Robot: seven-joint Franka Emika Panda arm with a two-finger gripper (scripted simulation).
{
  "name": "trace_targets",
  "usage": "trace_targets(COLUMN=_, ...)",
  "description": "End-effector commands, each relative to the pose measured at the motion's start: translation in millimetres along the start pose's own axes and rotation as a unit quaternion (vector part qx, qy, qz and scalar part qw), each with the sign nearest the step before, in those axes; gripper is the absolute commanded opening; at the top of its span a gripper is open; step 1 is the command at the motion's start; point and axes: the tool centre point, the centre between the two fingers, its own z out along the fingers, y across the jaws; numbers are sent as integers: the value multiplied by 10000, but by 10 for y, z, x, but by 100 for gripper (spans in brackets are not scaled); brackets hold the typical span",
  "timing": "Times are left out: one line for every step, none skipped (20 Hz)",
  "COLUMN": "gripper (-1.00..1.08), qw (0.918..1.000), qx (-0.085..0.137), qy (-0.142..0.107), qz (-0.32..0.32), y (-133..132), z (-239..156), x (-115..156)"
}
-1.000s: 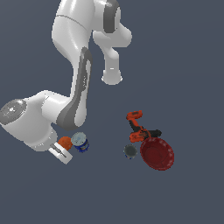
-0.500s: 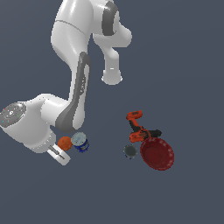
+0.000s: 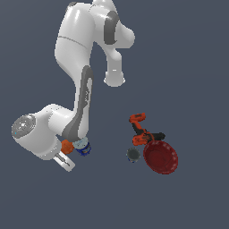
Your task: Pick up a designated object from a clutter of objects.
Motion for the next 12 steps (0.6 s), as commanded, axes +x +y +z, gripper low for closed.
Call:
trace_targets(gripper=100, qw=10000, qx=3, qy=10, qz=1, y=-1, z=44, x=10)
trace_targets(gripper=100, qw=10000, qx=3, qy=10, qz=1, y=-2, z=43, x=15)
trace_targets(gripper=100, qw=10000, qx=3, qy=10, qz=1, y=-2, z=36, x=19)
trace_targets(gripper=100, qw=10000, qx=3, qy=10, qz=1, y=-2, z=33, x=20)
trace_targets(gripper=-100, qw=10000, qx=3, qy=10, qz=1, y=-2, z=33, x=20)
trace_targets(gripper=-100, qw=10000, qx=3, qy=10, qz=1, y=-2, z=33, x=20)
trace_targets(gripper=-100, qw=10000, qx=3, qy=10, qz=1, y=-2, z=33, x=20)
trace_targets(gripper=-100, qw=10000, qx=3, qy=10, qz=1, y=-2, z=33, x=20)
trace_targets(gripper=-100, qw=10000, qx=3, qy=10, qz=1, y=-2, z=33, x=20)
trace_targets(gripper=-100, qw=10000, qx=3, qy=10, qz=1, y=-2, z=33, x=20)
trace_targets(gripper=-100, qw=10000, qx=3, qy=10, qz=1, y=-2, z=33, x=20)
trace_targets(gripper=-100, qw=10000, qx=3, qy=10, qz=1, y=-2, z=33, x=20)
